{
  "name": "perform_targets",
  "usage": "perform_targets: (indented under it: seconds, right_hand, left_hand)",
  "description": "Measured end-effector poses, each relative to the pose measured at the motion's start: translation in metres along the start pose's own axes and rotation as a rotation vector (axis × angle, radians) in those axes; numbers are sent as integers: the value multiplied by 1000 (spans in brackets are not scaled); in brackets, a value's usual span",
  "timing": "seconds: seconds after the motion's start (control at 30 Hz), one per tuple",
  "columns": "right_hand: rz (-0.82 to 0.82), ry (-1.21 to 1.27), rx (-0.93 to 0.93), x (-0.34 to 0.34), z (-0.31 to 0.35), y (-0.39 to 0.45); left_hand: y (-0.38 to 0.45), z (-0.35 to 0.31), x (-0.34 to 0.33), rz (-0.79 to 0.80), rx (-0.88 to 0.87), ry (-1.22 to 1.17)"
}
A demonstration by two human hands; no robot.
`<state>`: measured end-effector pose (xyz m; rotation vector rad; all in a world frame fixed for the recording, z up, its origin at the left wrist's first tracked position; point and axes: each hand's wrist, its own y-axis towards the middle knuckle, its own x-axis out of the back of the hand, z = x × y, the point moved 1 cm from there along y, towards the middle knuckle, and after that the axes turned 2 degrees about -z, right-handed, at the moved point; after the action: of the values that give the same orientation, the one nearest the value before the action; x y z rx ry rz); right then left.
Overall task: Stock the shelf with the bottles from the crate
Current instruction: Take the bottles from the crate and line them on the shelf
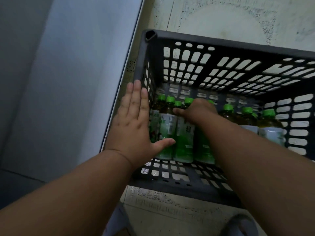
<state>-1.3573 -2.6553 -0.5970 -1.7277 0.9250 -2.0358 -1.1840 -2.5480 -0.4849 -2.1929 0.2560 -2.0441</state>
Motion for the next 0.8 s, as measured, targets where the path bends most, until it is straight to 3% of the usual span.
perform_targets:
  seconds: [0.1, 0.3, 0.6, 0.8]
  right_hand:
    - [-44, 61, 24, -2, -7, -4]
    - [-111, 486, 176, -32, -10, -34]
    - [-370, 616, 459, 2, -6, -57]
    - [-484, 768, 586, 35, -13, -111]
  left_hand:
    - [0, -1, 2, 4, 9, -4]
    - [-2, -1, 0, -15, 5, 24]
    - [-5, 4, -7, -108, -20, -129]
    - [-12, 10, 13, -68, -9, -350]
